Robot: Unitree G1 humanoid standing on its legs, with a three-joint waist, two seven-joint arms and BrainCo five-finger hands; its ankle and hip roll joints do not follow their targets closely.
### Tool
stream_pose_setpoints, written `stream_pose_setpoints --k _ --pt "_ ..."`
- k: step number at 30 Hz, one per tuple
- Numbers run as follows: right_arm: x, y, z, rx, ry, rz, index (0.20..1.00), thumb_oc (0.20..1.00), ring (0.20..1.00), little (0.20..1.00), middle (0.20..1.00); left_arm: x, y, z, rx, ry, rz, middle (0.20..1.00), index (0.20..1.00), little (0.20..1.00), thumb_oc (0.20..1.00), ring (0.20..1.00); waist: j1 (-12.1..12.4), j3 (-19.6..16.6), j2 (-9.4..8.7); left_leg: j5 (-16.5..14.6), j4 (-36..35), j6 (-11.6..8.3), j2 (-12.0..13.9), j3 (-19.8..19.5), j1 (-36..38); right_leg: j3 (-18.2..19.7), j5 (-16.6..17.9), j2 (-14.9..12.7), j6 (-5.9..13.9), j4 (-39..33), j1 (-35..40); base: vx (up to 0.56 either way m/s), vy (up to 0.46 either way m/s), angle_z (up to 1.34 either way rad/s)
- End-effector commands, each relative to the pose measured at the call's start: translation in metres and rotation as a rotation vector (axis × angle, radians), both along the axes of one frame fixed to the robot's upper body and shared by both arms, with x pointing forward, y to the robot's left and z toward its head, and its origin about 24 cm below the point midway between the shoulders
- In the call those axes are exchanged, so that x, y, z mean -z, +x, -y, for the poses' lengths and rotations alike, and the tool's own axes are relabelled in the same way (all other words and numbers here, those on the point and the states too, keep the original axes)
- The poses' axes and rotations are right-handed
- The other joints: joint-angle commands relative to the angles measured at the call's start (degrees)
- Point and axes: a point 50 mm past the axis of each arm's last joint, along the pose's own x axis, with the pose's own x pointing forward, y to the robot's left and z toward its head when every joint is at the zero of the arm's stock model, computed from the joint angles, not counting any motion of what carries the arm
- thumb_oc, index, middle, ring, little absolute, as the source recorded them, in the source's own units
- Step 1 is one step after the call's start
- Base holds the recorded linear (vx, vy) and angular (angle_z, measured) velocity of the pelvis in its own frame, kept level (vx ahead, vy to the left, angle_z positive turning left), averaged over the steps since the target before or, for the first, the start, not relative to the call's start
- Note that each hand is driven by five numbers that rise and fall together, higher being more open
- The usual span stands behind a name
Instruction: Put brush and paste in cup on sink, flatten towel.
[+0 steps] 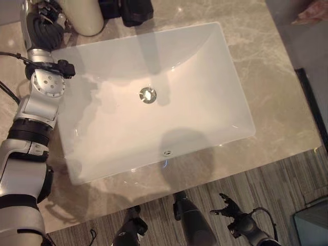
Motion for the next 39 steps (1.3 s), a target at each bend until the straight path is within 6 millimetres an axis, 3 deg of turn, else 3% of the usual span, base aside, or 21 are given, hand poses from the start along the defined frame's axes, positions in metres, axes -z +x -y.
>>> stream_pose_setpoints --k 1,8,11,15,16,21,23,25,26,28,31,32,33,35,36,38,39 --pt "0.002 -0.007 0.009 -0.02 -0.069 -0.032 1.0 1.0 1.0 1.0 1.0 0.009 0.002 -0.009 -0.095 -0.055 0.002 1.0 1.0 1.0 1.0 1.0 0.0 2.8 1.24 0.7 0.4 -5.66 3.6 -5.8 4.0 -6.2 -0.6 1.3 2.7 0.0 2.6 0.04 -0.089 -0.06" --pt "0.013 -0.028 0.015 -0.036 -0.112 -0.141 1.0 1.0 1.0 1.0 1.0 0.015 -0.014 -0.05 -0.303 -0.044 -0.013 1.0 1.0 1.0 1.0 1.0 1.7 0.5 2.06 1.1 0.4 -5.84 4.3 -8.1 8.3 -8.9 -4.4 3.1 1.1 0.4 9.3 0.04 -0.102 0.06" --pt "0.017 -0.041 0.021 -0.021 -0.144 -0.202 1.0 1.0 1.0 1.0 1.0 0.015 -0.028 -0.058 -0.304 -0.032 0.037 1.0 1.0 1.0 1.0 1.0 2.8 -0.2 2.89 1.2 0.4 -5.94 4.6 -9.2 11.1 -10.2 -7.2 3.6 0.18 2.4 12.5 0.04 -0.077 0.29" --pt "0.02 -0.054 0.029 -0.004 -0.171 -0.261 1.0 1.0 1.0 1.0 1.0 0.033 -0.047 -0.072 -0.306 -0.033 0.039 1.0 1.0 1.0 1.0 1.0 3.6 -1.4 3.61 1.0 0.4 -5.95 4.5 -9.6 13.4 -11.0 -8.5 3.9 -0.3 2.2 15.8 0.03 -0.04 0.28" --pt "0.02 -0.06 0.037 0.024 -0.192 -0.291 1.0 1.0 1.0 1.0 1.0 0.032 -0.061 -0.08 -0.295 -0.019 0.061 1.0 1.0 1.0 1.0 1.0 5.0 -2.6 3.93 1.2 0.4 -5.78 4.4 -9.8 14.3 -11.7 -9.2 3.8 -0.6 1.6 17.6 0.02 -0.039 0.32" --pt "0.019 -0.068 0.048 0.052 -0.218 -0.32 1.0 1.0 1.0 1.0 1.0 0.045 -0.091 -0.099 -0.32 -0.039 0.065 1.0 1.0 1.0 1.0 1.0 6.0 -4.5 4.4 1.4 0.5 -5.55 3.7 -10.1 15.8 -12.8 -9.4 3.9 -0.76 0.4 20.4 0.03 -0.01 0.34" --pt "0.02 -0.074 0.051 0.101 -0.202 -0.33 1.0 1.0 1.0 1.0 1.0 0.063 -0.123 -0.113 -0.369 -0.049 0.067 1.0 1.0 1.0 1.0 1.0 7.8 -5.4 3.61 2.6 0.6 -4.41 2.9 -9.5 16.1 -14.0 -8.8 3.5 -1.23 0.3 21.1 -0.03 -0.014 0.22" --pt "0.018 -0.073 0.052 0.132 -0.175 -0.311 1.0 1.0 1.0 1.0 1.0 0.092 -0.152 -0.125 -0.45 -0.07 0.012 1.0 1.0 1.0 1.0 1.0 8.7 -5.5 2.97 1.6 1.7 -3.29 0.9 -12.6 15.9 -13.5 -9.1 3.2 -1.37 0.2 21.4 -0.06 -0.017 0.05" --pt "0.017 -0.069 0.053 0.167 -0.147 -0.287 1.0 1.0 1.0 1.0 1.0 0.113 -0.17 -0.136 -0.515 -0.095 -0.048 1.0 1.0 1.0 1.0 1.0 10.2 -5.1 2.16 -0.8 4.4 -2.33 -1.0 -16.0 15.3 -12.9 -8.9 3.0 -1.62 0.2 21.3 -0.05 -0.023 0.06" --pt "0.016 -0.071 0.055 0.193 -0.118 -0.274 1.0 1.0 1.0 1.0 1.0 0.148 -0.2 -0.148 -0.626 -0.146 -0.145 1.0 1.0 1.0 1.0 1.0 10.5 -4.9 1.33 -6.3 8.6 -0.52 -3.8 -20.3 14.1 -12.2 -8.6 2.5 -1.38 0.1 21.2 -0.06 0.007 -0.17" --pt "0.015 -0.074 0.059 0.221 -0.1 -0.275 1.0 1.0 1.0 1.0 1.0 0.228 -0.252 -0.16 -0.803 -0.361 -0.371 1.0 1.0 1.0 1.0 1.0 12.5 -4.6 0.64 -10.2 13.4 1.48 -8.2 -28.8 13.8 -9.6 -7.7 2.6 -1.18 0.1 20.7 -0.05 0.095 -0.29" --pt "0.015 -0.078 0.062 0.242 -0.09 -0.28 1.0 1.0 1.0 1.0 1.0 0.268 -0.277 -0.158 -0.864 -0.511 -0.488 1.0 1.0 1.0 1.0 1.0 12.5 -4.6 0.5 -11.1 14.0 2.25 -9.3 -30.9 13.5 -8.6 -7.0 2.4 -1.0 0.2 20.3 -0.04 0.16 -0.64" --pt "0.015 -0.08 0.062 0.254 -0.087 -0.279 1.0 1.0 1.0 1.0 1.0 0.291 -0.291 -0.156 -0.889 -0.615 -0.552 1.0 1.0 1.0 1.0 1.0 12.2 -4.8 0.69 -12.0 13.1 2.68 -9.4 -31.6 14.2 -7.9 -6.8 2.6 -0.87 0.4 20.1 -0.08 0.192 -0.45" --pt "0.014 -0.087 0.069 0.313 -0.08 -0.291 1.0 1.0 1.0 1.0 1.0 0.364 -0.339 -0.132 -0.935 -0.873 -0.938 1.0 1.0 1.0 1.0 1.0 11.1 -5.1 1.0 -12.6 10.0 3.79 -10.7 -31.9 15.7 -6.6 -5.1 2.1 -0.21 0.6 18.8 -0.08 0.194 -0.3" --pt "0.014 -0.087 0.069 0.315 -0.079 -0.29 1.0 1.0 1.0 1.0 1.0 0.364 -0.338 -0.133 -0.932 -0.873 -0.937 1.0 1.0 1.0 1.0 1.0 11.2 -5.1 0.87 -12.3 9.8 3.83 -10.8 -31.9 15.6 -6.6 -4.9 1.9 -0.19 0.6 18.6 -0.1 0.198 -0.44" --pt "0.012 -0.081 0.069 0.325 -0.066 -0.28 1.0 1.0 1.0 1.0 1.0 0.412 -0.377 -0.09 -0.902 -1.021 -1.379 1.0 1.0 1.0 1.0 1.0 8.6 -5.0 1.6 -12.5 5.4 5.32 -12.5 -30.2 17.5 -5.0 -1.5 0.9 1.42 1.4 15.5 -0.2 0.345 -0.35" --pt "0.012 -0.076 0.067 0.305 -0.06 -0.276 1.0 1.0 1.0 1.0 1.0 0.421 -0.382 -0.076 -0.844 -1.008 -1.527 1.0 1.0 1.0 1.0 1.0 8.1 -4.9 1.62 -11.9 3.9 5.83 -13.4 -29.9 17.9 -3.7 -0.1 0.7 2.03 1.4 14.4 -0.23 0.36 -0.56"
